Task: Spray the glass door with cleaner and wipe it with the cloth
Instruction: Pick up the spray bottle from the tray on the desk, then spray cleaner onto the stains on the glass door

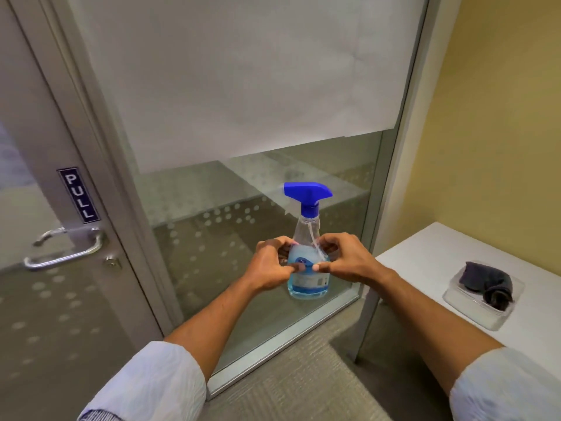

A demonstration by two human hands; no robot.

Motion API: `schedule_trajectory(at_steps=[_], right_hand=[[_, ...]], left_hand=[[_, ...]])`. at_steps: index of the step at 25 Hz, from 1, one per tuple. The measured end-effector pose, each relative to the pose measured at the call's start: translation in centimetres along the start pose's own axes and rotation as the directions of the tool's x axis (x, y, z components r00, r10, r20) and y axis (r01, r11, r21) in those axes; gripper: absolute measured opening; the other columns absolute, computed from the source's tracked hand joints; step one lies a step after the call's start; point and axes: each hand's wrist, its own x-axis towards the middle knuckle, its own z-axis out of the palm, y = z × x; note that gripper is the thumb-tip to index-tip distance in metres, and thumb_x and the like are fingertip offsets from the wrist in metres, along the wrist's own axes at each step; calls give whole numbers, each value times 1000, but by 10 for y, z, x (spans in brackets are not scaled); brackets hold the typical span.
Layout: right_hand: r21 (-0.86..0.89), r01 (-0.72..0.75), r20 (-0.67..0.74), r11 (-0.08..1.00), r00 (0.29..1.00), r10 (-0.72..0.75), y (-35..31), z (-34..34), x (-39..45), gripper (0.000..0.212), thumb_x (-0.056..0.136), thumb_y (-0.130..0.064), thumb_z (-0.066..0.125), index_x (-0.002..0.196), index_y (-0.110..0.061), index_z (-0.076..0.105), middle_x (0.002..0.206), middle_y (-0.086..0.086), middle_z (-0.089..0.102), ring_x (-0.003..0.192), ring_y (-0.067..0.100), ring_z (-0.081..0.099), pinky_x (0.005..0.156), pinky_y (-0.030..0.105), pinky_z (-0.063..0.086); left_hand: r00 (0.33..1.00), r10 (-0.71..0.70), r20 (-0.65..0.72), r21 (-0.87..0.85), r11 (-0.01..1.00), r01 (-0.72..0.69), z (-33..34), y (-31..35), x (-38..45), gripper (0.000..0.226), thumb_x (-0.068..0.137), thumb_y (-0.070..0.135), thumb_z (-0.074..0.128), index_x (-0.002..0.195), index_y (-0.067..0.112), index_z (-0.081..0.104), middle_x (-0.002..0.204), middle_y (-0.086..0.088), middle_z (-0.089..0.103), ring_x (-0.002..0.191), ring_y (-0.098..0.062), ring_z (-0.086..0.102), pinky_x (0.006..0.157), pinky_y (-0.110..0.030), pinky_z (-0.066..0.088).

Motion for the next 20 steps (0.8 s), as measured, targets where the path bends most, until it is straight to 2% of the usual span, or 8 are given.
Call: schedule_trajectory(at_steps=[2,7,12,16,18,20], right_hand=[[0,42,38,999,998,-42,-25,17,-7,49,72,-28,85,113,-10,66,105,5,71,94,16,68,85,38,60],[34,148,133,988,980,-151,-89,67,-35,49,71,-27,85,113,-11,67,104,4,72,92,16,69,83,36,60],[60,244,186,968,950,-251,-150,115,-53,41,70,-27,83,106,-12,69,96,1,73,86,14,69,78,33,60],[112,312,219,944,919,-329,-206,153,-53,41,70,-28,82,106,-14,70,94,-2,74,84,13,70,77,29,60],[149,336,221,930,905,-363,-238,174,-51,42,70,-27,81,109,-14,71,95,-2,74,85,11,71,79,30,60],[200,355,230,913,889,-396,-275,199,-49,40,73,-26,80,109,-12,70,96,2,75,87,15,71,80,34,59]], left_hand=[[999,-19,-50,4,1000,19,-20,0,-33,39,72,13,85,100,27,60,93,12,68,84,4,66,69,-9,53],[984,-70,-162,75,994,83,-67,0,-126,37,74,20,84,103,25,61,94,15,64,88,0,64,68,-9,53],[965,-112,-238,99,985,139,-120,-1,-202,36,73,21,84,101,24,62,97,9,67,90,-7,66,76,-23,59],[934,-94,-344,137,979,149,-169,-1,-255,33,71,19,85,91,31,62,90,10,67,83,-4,65,70,-19,58],[917,-98,-386,152,974,168,-199,-5,-279,31,71,18,85,92,25,64,90,6,69,81,-5,65,70,-22,59],[900,-100,-424,165,969,185,-232,-11,-305,31,71,17,85,96,16,66,89,1,70,76,-5,63,68,-19,57]])
